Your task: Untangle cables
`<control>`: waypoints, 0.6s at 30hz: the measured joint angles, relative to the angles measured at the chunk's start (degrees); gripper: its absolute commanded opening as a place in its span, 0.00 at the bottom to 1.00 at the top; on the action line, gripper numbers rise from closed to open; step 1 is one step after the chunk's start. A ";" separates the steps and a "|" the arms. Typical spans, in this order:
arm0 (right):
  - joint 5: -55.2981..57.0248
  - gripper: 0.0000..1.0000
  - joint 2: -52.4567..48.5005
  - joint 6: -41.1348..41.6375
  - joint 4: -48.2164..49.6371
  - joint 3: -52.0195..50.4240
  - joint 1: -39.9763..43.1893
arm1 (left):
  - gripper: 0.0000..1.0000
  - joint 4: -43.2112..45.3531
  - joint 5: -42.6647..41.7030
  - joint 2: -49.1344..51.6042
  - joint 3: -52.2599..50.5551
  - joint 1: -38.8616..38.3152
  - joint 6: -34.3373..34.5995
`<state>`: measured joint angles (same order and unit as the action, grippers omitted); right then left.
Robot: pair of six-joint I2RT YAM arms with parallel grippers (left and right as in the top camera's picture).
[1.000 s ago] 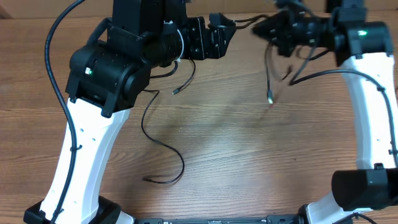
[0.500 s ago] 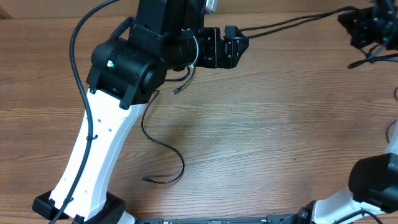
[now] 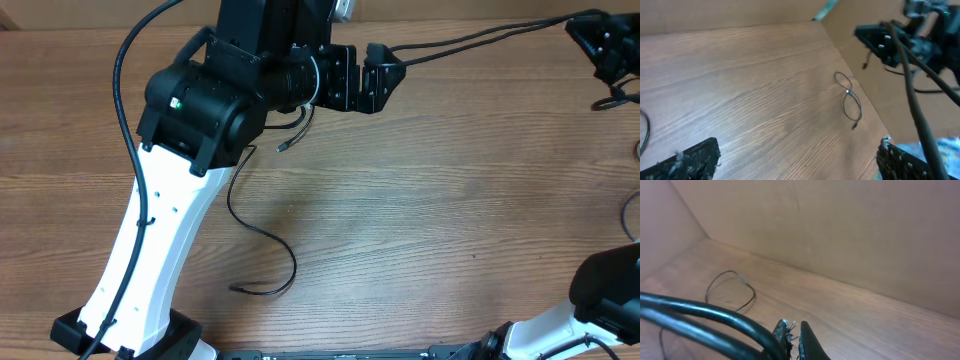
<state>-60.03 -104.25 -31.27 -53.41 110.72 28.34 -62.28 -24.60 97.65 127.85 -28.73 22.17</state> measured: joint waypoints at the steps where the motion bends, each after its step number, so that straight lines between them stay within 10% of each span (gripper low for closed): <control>1: 0.09 0.04 -0.20 0.20 -0.24 0.00 -0.61 | 1.00 0.35 -0.81 -0.02 0.02 0.22 -0.98; 18: 2.54 0.04 -3.39 10.95 10.47 -0.28 -26.99 | 1.00 -25.16 8.22 -2.01 1.79 1.46 -11.06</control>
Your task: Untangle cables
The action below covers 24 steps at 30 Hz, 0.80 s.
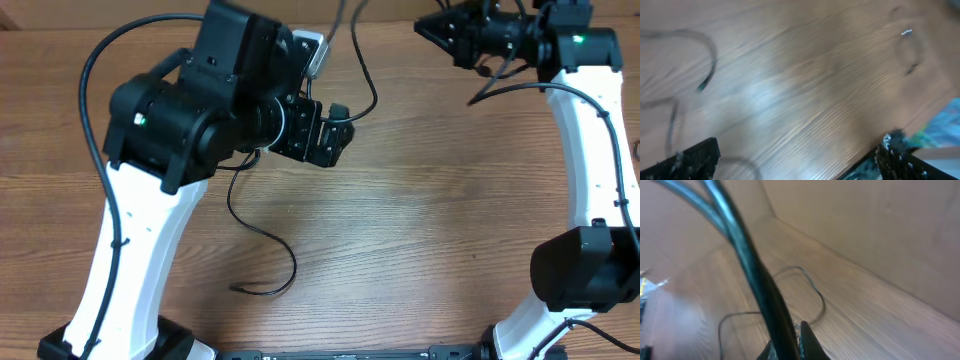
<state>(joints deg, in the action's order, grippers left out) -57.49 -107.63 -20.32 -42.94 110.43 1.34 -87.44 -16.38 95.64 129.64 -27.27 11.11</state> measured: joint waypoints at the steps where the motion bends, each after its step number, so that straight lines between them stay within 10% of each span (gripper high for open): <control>1: -1.25 0.04 0.00 1.70 2.12 0.00 0.02 | 1.00 -1.53 1.73 0.42 0.02 0.00 0.04; 12: -4.66 0.04 0.07 12.15 7.48 0.00 8.46 | 1.00 -6.12 20.22 3.17 0.02 0.00 3.02; 24: 3.87 0.04 0.11 18.18 4.35 0.00 36.65 | 1.00 -8.81 25.44 3.17 0.02 0.00 5.03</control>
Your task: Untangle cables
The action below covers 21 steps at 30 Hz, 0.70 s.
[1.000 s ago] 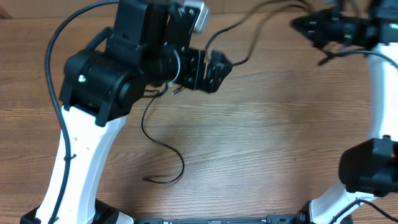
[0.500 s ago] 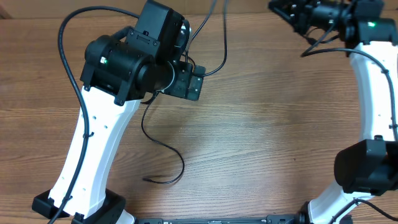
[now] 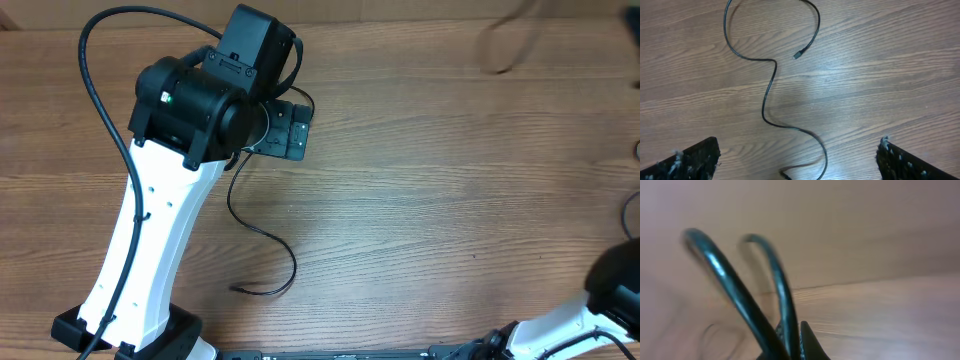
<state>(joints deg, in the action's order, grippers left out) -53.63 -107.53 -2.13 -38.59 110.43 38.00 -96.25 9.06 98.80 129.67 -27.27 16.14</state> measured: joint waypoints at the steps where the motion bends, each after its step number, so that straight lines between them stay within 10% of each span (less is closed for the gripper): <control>1: 1.36 0.04 0.00 0.02 -0.11 0.00 2.43 | 1.00 0.04 -0.33 0.00 0.00 0.00 0.02; 10: 24.55 0.04 0.00 -3.54 -1.73 0.00 16.28 | 1.00 5.42 -9.09 0.00 0.00 -0.13 0.24; 11: 29.03 0.16 0.00 -3.67 -1.84 0.00 16.98 | 1.00 6.12 -10.29 0.00 0.00 -0.15 0.24; 12: 33.35 0.98 0.00 -3.19 -1.99 0.00 17.70 | 1.00 6.54 -11.45 0.00 0.00 -0.33 0.24; 21: 36.50 1.00 0.00 -2.49 -1.38 0.00 23.93 | 1.00 7.54 -16.22 0.00 0.00 -1.16 0.00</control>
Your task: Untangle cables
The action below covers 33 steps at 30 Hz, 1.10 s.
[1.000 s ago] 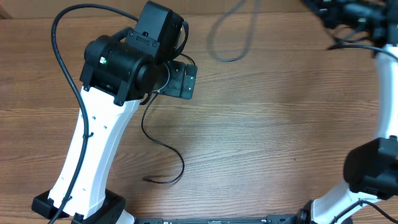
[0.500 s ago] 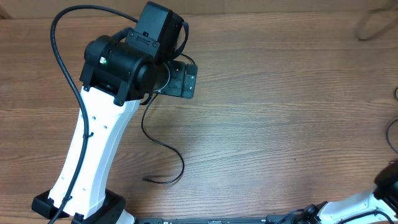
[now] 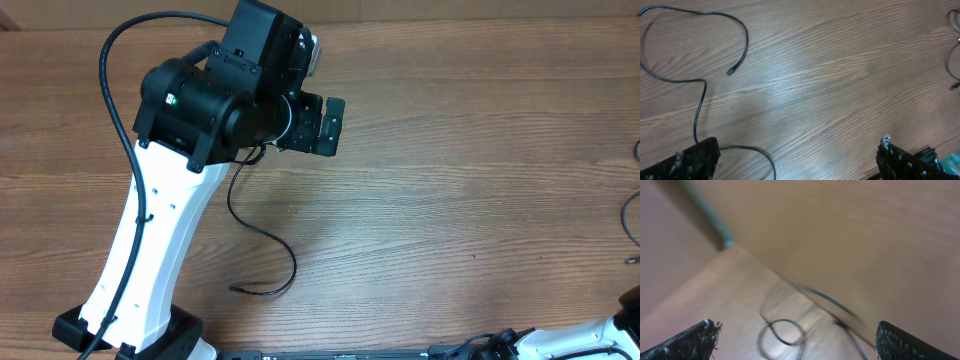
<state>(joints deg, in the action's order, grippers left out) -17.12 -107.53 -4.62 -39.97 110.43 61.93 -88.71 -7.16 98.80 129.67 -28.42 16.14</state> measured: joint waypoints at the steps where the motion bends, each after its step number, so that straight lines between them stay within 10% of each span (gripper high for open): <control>1: -2.86 1.00 0.00 0.09 0.20 0.00 0.17 | 1.00 0.24 -0.33 0.00 0.00 0.00 -0.04; 15: -38.95 1.00 0.79 -8.46 -2.58 0.00 -17.14 | 1.00 3.72 -1.18 -11.65 0.00 0.00 -2.56; 33: -22.58 1.00 6.97 -15.26 -16.81 0.02 -63.30 | 0.99 -1.73 15.34 -24.96 -10.95 0.00 1.75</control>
<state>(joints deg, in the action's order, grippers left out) -39.70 -100.55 -19.88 -56.77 110.45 -1.37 -90.43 8.19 73.84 118.72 -28.42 17.89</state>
